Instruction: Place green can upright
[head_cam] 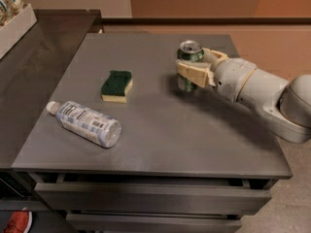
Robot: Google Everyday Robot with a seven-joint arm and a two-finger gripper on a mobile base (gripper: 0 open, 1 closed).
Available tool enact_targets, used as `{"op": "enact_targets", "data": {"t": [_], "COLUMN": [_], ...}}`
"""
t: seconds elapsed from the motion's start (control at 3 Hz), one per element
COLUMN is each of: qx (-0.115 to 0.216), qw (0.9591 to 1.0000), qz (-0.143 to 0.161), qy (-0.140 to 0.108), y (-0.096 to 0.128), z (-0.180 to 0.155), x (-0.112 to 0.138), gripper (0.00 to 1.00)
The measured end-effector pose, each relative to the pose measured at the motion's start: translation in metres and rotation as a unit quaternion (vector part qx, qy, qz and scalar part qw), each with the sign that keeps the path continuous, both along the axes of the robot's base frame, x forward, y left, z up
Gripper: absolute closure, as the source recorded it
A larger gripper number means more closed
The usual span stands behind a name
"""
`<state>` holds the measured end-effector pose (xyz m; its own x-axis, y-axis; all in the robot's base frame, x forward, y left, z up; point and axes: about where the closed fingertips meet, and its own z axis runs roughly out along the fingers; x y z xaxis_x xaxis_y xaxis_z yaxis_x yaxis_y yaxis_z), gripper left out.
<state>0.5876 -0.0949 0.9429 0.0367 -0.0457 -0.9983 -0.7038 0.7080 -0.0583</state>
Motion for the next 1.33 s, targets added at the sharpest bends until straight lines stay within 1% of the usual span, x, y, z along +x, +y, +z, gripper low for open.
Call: {"op": "enact_targets", "data": {"t": [1.0,1.33], "qx": [0.026,0.032], "qw": [0.9984,0.9974], "qz": [0.047,0.058], "qy": [0.018,0.027], "y": [0.016,0.022], "z": [-0.014,-0.02], "x": [-0.003,-0.004], "gripper": [1.0,0.82]}}
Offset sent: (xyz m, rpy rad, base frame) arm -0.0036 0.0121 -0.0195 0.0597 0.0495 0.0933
